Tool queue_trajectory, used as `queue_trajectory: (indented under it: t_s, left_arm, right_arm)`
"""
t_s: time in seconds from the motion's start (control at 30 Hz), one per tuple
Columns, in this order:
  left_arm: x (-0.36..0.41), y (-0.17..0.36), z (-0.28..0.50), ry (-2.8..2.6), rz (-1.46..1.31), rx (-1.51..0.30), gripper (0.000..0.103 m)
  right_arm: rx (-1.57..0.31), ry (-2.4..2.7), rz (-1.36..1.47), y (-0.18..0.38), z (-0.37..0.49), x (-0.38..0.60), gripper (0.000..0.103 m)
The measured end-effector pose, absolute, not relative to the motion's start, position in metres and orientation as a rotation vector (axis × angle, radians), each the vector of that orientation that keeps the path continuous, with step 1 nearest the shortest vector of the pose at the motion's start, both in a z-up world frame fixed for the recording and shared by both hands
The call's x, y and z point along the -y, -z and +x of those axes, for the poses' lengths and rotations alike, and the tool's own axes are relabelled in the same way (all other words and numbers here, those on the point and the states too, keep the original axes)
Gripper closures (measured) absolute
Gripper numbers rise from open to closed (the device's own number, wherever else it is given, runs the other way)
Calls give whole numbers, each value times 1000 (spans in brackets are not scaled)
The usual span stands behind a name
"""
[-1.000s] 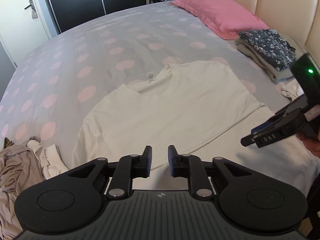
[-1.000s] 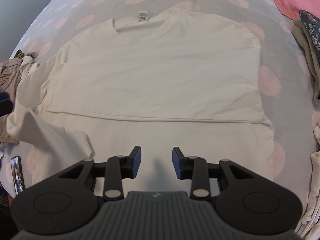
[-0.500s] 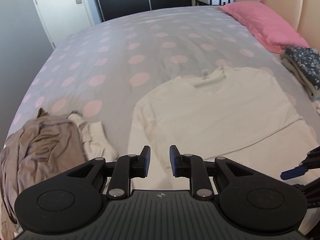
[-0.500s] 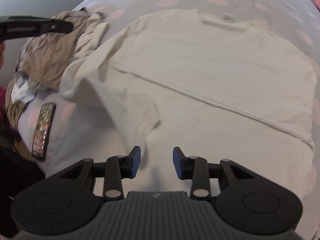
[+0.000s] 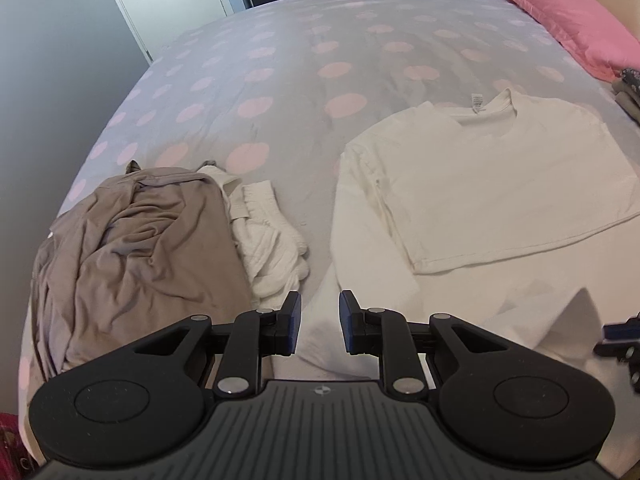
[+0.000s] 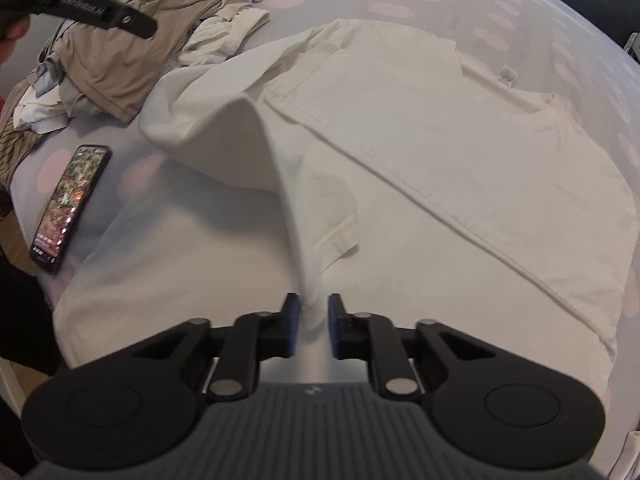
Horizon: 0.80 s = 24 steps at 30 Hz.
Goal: Fold clothes
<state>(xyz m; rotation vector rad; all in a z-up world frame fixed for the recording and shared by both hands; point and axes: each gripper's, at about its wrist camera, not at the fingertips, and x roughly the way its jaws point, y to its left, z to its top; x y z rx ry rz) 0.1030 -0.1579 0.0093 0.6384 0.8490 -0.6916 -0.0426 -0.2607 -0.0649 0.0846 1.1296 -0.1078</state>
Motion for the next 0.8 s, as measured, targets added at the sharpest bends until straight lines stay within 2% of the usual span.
queue_trajectory:
  t_s: [0.17, 0.5, 0.63, 0.8]
  left_arm:
    - [157, -8, 101, 687, 673, -840, 84]
    - [153, -3, 105, 649, 690, -850, 84]
    - [153, 1, 106, 642, 700, -856, 84]
    - [156, 5, 105, 639, 723, -858, 84]
  right_arm:
    - [-1024, 178, 151, 32, -39, 286, 101]
    - [-720, 391, 483, -53, -62, 394, 101]
    - [-729, 527, 579, -50, -73, 435, 101]
    - [-843, 686, 639, -13, -76, 471, 101]
